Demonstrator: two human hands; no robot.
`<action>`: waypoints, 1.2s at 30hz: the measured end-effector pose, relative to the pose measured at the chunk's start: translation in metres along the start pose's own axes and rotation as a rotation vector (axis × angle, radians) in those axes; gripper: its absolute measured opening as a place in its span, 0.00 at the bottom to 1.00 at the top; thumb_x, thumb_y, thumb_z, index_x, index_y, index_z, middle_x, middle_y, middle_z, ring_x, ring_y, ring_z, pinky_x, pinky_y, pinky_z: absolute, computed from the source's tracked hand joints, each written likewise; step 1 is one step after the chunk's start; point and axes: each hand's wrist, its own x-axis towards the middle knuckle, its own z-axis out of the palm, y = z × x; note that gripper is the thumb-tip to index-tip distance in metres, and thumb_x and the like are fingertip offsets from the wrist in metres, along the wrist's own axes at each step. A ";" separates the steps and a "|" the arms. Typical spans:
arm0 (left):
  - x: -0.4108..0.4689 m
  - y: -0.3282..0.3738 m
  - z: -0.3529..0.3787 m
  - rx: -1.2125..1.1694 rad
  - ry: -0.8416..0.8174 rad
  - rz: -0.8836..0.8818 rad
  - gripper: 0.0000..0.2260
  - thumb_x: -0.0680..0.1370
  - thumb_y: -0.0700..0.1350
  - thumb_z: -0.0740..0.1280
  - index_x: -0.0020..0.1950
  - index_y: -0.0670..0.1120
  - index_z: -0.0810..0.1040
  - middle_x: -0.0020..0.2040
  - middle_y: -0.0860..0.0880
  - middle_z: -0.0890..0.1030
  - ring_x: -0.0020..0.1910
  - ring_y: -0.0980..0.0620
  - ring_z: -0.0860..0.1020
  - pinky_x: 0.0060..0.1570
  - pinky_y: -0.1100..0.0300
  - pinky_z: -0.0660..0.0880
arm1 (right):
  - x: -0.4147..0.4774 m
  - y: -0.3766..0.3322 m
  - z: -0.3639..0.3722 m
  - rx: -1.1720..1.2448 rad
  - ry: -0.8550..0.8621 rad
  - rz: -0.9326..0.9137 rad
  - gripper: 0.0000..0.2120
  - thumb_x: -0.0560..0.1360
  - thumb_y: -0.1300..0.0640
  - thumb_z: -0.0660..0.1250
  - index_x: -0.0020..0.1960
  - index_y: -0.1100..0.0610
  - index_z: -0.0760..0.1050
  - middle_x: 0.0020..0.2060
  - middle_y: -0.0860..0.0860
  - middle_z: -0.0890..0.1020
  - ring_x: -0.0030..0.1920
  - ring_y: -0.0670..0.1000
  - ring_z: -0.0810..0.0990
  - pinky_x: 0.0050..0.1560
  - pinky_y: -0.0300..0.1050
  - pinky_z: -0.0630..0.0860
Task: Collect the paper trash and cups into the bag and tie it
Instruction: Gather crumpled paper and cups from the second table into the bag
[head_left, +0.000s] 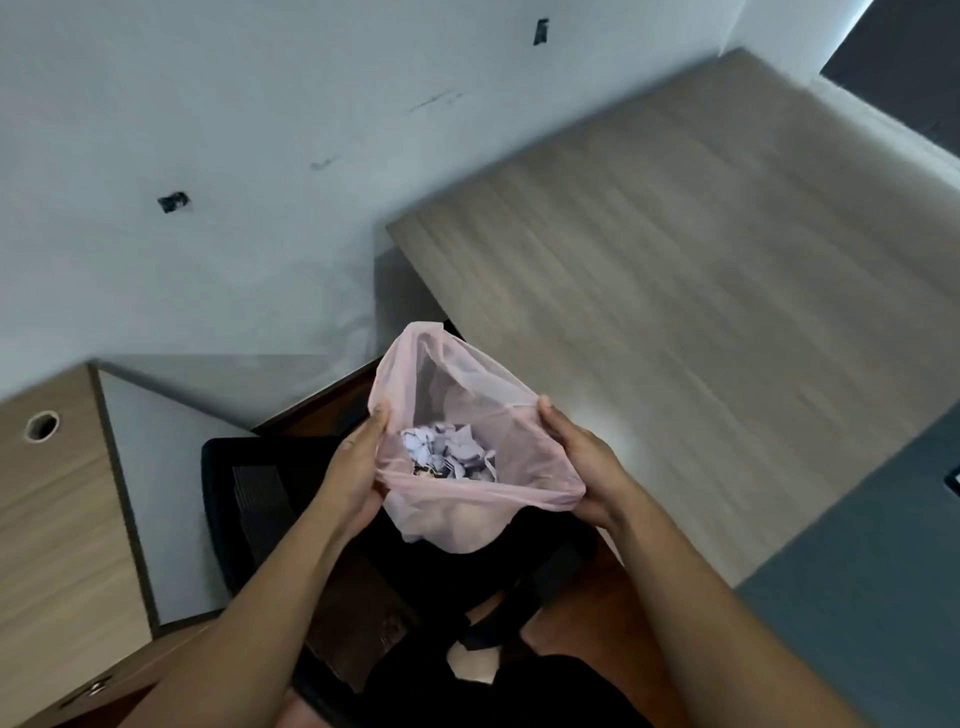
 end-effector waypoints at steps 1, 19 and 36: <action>0.000 -0.007 -0.009 0.056 0.015 0.001 0.23 0.84 0.57 0.69 0.69 0.40 0.83 0.64 0.35 0.85 0.64 0.35 0.84 0.69 0.39 0.78 | -0.002 0.013 -0.003 0.030 -0.001 0.000 0.28 0.84 0.42 0.71 0.72 0.63 0.82 0.69 0.66 0.84 0.71 0.65 0.83 0.79 0.64 0.73; 0.077 -0.115 -0.124 0.919 -0.202 -0.157 0.16 0.88 0.47 0.63 0.45 0.42 0.80 0.35 0.45 0.77 0.33 0.49 0.78 0.40 0.53 0.78 | -0.015 0.185 -0.075 0.110 0.751 0.019 0.22 0.82 0.40 0.72 0.60 0.59 0.86 0.50 0.60 0.91 0.49 0.61 0.91 0.49 0.57 0.89; 0.274 -0.272 -0.168 1.285 0.037 -0.185 0.35 0.82 0.42 0.70 0.87 0.52 0.60 0.77 0.36 0.62 0.69 0.32 0.75 0.73 0.47 0.73 | 0.107 0.245 -0.115 0.239 0.555 0.165 0.40 0.71 0.28 0.79 0.74 0.52 0.82 0.68 0.60 0.86 0.67 0.67 0.85 0.75 0.72 0.74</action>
